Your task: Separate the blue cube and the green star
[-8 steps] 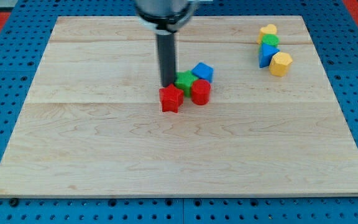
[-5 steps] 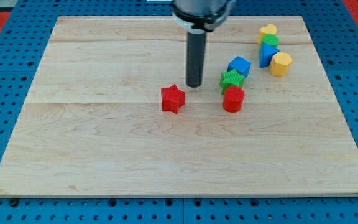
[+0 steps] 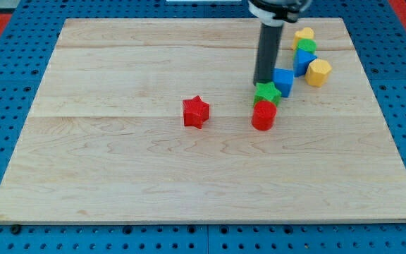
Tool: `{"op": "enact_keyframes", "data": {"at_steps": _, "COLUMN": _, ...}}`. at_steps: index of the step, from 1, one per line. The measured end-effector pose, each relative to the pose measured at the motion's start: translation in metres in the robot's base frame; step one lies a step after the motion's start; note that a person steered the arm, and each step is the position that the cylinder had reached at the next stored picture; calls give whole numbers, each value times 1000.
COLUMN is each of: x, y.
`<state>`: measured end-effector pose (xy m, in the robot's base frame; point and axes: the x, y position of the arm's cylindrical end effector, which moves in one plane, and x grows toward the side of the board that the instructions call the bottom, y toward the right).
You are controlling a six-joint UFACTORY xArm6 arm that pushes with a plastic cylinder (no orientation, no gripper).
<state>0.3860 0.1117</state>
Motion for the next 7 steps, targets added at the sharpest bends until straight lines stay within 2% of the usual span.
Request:
{"op": "enact_keyframes", "data": {"at_steps": 1, "x": 15, "y": 14}}
{"op": "enact_keyframes", "data": {"at_steps": 3, "x": 15, "y": -48}}
{"op": "enact_keyframes", "data": {"at_steps": 4, "x": -2, "y": -57}}
{"op": "enact_keyframes", "data": {"at_steps": 5, "x": -14, "y": -44}}
{"op": "enact_keyframes", "data": {"at_steps": 7, "x": -6, "y": 23}}
